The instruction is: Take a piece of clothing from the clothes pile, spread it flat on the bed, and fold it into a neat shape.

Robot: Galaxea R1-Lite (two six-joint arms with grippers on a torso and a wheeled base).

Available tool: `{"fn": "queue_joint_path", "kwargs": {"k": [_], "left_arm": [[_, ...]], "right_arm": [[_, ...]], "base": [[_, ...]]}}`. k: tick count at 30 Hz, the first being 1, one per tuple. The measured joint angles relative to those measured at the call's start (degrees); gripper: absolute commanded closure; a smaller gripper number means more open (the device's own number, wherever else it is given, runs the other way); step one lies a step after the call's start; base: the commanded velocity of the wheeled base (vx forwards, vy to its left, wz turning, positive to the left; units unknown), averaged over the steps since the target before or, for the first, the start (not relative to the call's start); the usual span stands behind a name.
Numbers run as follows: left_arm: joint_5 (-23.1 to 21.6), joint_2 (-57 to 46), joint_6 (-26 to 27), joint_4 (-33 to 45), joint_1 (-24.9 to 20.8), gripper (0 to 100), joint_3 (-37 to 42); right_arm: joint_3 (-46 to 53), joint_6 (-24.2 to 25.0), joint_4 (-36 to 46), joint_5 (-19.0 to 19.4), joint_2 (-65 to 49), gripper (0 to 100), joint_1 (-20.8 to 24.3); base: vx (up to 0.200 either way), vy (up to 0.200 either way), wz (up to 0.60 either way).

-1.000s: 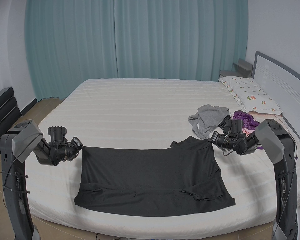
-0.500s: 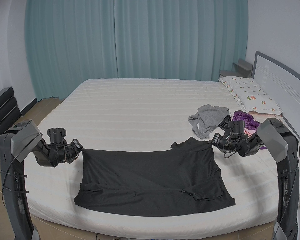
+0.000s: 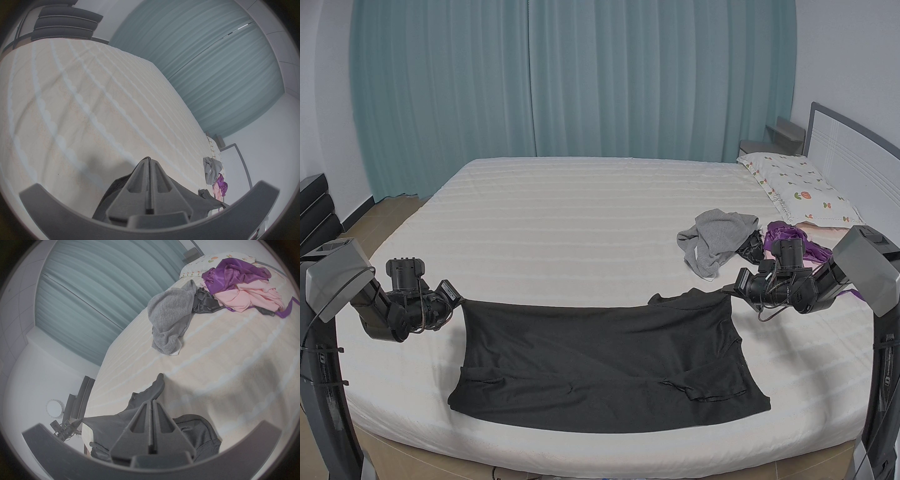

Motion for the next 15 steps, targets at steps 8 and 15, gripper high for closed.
{"fn": "queue_joint_path", "kwargs": {"k": [8,15], "left_arm": [[-1.65,-3.44,0.11,-0.55,0.2,100,4.53],[-1.87,-5.89,1.29,-1.26,0.46,100,8.23]], "right_arm": [[4.5,-0.02,-3.91,0.63,-1.72,100,-0.71],[9.87,-0.51,-6.44,2.51,-3.5,100,-1.76]], "base": [[0.0,0.0,0.0],[0.0,0.0,0.0]]}}
